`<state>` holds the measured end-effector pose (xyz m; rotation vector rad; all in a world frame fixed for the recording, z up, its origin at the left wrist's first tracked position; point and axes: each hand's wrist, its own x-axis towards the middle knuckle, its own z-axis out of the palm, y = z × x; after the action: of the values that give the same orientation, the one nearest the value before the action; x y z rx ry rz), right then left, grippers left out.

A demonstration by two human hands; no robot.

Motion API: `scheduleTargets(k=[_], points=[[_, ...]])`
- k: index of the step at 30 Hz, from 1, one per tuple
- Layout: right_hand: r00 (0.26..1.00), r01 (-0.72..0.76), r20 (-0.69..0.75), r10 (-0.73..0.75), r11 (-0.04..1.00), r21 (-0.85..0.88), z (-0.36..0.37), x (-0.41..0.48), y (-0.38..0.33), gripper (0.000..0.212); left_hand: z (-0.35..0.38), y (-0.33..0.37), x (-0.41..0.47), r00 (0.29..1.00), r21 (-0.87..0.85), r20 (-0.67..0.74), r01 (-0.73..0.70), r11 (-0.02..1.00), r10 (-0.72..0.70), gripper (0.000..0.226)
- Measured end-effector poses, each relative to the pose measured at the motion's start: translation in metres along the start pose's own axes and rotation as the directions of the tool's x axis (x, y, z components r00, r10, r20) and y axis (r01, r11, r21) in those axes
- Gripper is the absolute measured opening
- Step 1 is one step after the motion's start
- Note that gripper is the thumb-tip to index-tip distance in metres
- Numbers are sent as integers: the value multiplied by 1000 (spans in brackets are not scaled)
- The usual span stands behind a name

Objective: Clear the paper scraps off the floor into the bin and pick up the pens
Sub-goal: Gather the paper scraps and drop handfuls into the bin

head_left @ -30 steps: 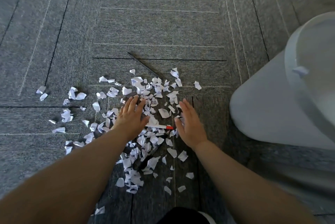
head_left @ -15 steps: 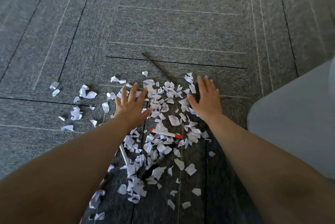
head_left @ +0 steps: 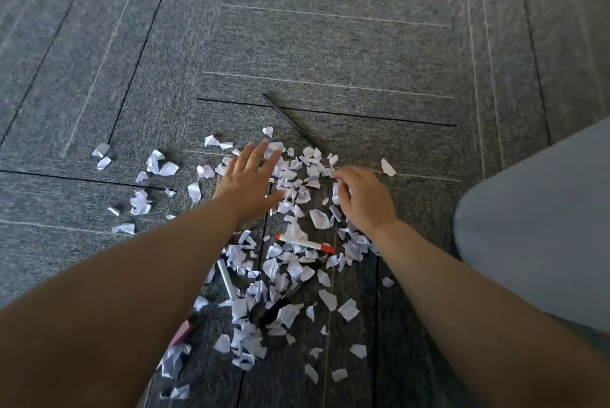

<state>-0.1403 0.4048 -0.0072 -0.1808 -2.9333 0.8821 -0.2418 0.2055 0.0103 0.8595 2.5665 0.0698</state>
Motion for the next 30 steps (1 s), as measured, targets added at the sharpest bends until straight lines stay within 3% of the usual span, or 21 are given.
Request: scheduleTargets(k=[4,7,9,11,14,18,21,25,28,30], points=[[991,36,-132,-37,999,-15,-8,-7,-3,24,-7,9,22,991,13,97,-91,996,89,74],[968,-149,-214,129,986,-80,-17,2,10,22,-1,14,18,983,-20,129,-126,992,127,67],[937,-345,-112,331,929,-136,-19,5,25,42,5,12,5,983,-30,99,-151,988,153,62],[908,-410,17,418,897,-164,-16,4,30,56,10,6,-12,983,-25,71,-166,986,168,55],[941,-282,155,301,950,-134,2,-1,12,57,17,-6,-37,989,-38,29,-144,989,145,45],[952,-74,302,50,995,66,31,-13,-38,51,23,-15,-60,993,-45,-49,-108,993,106,40],[977,-27,213,-5,989,148,36,-20,-57,43,21,-23,-70,991,-38,-65,-119,992,116,46],[987,-151,-52,153,988,41,20,-38,-44,46,22,-37,-76,988,9,-65,-139,990,139,73],[913,-393,-153,378,916,-82,12,-62,-24,46,30,-41,-83,997,4,0,-76,997,76,79],[810,-579,-172,561,811,-84,16,-80,-21,46,35,-38,-87,999,-11,30,-38,999,38,73]])
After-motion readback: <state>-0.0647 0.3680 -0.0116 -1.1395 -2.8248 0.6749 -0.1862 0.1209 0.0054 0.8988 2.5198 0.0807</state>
